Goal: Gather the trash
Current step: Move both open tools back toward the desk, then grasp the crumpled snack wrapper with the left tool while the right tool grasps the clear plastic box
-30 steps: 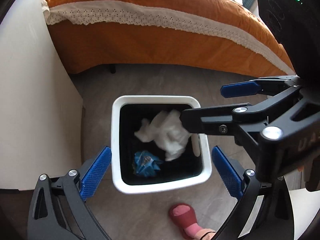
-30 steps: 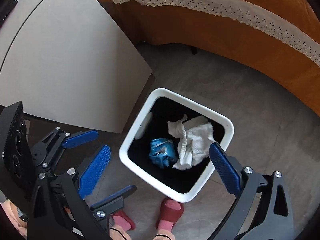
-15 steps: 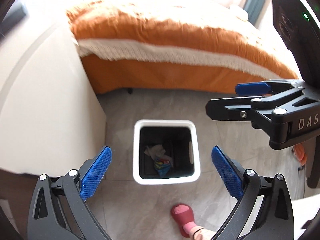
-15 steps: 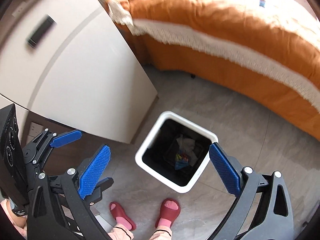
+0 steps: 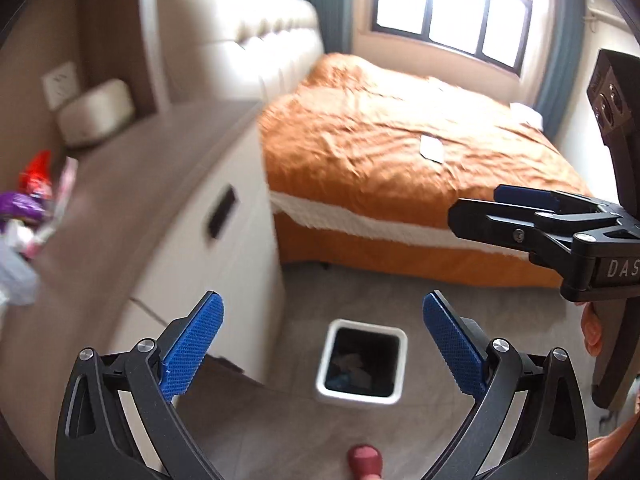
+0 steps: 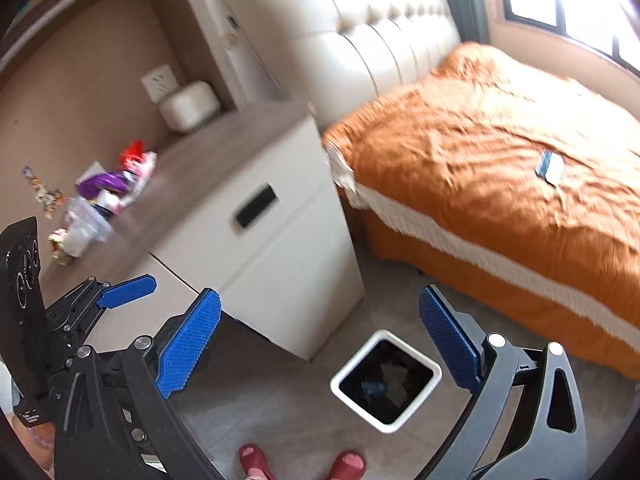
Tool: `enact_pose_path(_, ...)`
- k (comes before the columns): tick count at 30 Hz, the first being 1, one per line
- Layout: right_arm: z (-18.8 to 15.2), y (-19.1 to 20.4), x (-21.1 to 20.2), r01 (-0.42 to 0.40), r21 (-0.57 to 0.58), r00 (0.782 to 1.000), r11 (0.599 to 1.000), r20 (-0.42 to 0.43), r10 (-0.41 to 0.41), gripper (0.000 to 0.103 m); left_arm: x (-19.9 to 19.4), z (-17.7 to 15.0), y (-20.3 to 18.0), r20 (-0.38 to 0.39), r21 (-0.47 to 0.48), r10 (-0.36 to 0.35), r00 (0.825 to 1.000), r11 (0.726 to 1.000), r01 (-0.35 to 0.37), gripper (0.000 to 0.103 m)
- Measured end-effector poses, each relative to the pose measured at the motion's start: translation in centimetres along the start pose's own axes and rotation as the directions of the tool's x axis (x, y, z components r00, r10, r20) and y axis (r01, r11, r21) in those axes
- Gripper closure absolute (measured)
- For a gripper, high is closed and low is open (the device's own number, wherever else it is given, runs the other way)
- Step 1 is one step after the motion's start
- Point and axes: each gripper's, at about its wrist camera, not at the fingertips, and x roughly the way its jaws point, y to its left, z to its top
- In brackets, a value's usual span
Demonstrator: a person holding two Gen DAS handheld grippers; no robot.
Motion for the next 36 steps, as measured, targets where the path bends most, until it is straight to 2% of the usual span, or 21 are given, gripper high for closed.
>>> enact_pose_path(5,2.8,4.9,-0.5,-0.108,-0.131,0.993,0.986,0.029,0.113,0.004,-5.3,1.8,3.6,0.060,-0.074,0.141,0.988,0.988,-0.137,0.005)
enact_pose_path(8,4.3,8.5,-0.5,-0.174,-0.213,0.982,0.961,0.040,0.186,0.004,-7.6,1.6,6.3,0.079,-0.097,0.220,0.972,0.972,-0.212,0.005)
enact_pose_path(13,5.5,14.9,0.8,-0.271,-0.324,0.957,0.906,0.008,0.289,0.004,-10.1,0.9,11.8,0.078,-0.127,0.331,0.941,0.939,-0.320,0.005)
enact_pose_path(20,5.9,22.4,3.4,-0.327,-0.424,0.942,0.844,-0.074,0.328,0.004,-13.3,-1.6,19.4,0.074,-0.200,0.462,0.884,0.875,-0.441,0.005)
enact_pose_path(27,6.1,28.6,8.9,-0.374,-0.482,0.926,0.793,-0.145,0.349,0.004,-14.4,-3.8,28.8,0.028,-0.306,0.540,0.841,0.806,-0.507,0.005)
enact_pose_path(31,5.4,30.5,12.4,-0.362,-0.516,0.932,0.776,-0.183,0.314,0.004,-13.3,-4.6,32.4,-0.005,-0.313,0.550,0.835,0.792,-0.524,0.005)
enact_pose_path(34,5.1,31.4,14.7,-0.348,-0.544,0.937,0.763,-0.210,0.278,0.004,-11.9,-5.2,34.3,-0.018,-0.273,0.538,0.843,0.808,-0.521,0.005)
enact_pose_path(35,4.9,31.5,15.5,-0.344,-0.552,0.939,0.760,-0.219,0.266,0.004,-11.3,-5.4,34.9,-0.020,-0.247,0.520,0.854,0.825,-0.509,0.005)
enact_pose_path(36,4.9,31.7,16.0,-0.342,-0.555,0.939,0.758,-0.226,0.259,0.004,-10.9,-5.6,35.2,-0.021,-0.229,0.515,0.857,0.832,-0.506,0.005)
